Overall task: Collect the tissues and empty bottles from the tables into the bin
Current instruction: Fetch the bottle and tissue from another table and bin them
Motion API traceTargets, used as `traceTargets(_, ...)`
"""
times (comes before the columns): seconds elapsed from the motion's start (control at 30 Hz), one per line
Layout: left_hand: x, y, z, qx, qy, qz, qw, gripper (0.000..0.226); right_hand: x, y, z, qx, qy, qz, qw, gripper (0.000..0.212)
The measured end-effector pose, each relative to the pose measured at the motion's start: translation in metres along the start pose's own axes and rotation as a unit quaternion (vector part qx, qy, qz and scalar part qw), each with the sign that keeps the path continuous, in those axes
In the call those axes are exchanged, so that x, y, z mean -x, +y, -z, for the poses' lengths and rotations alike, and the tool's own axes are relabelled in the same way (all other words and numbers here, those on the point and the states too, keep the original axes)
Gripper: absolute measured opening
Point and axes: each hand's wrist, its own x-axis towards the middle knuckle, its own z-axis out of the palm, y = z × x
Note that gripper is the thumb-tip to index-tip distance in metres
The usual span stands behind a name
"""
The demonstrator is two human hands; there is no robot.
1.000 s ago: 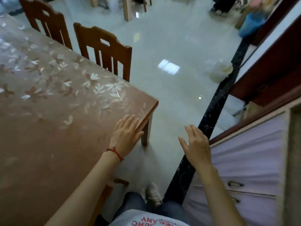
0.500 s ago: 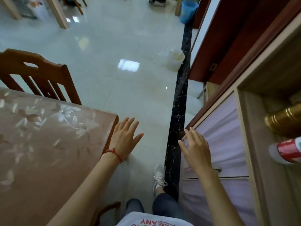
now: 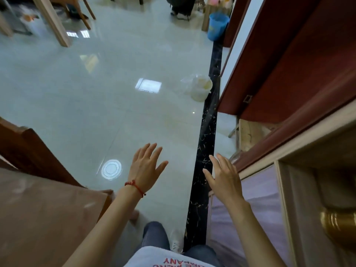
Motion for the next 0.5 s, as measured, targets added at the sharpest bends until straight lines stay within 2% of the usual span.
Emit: traceTargets(0.5,-0.236,-0.072,0.004,-0.012,-0.012,-0.001,1.0,0.071,-0.246,-0.014,-0.02,-0.01,-0.005,-0.003,1.0,0.049)
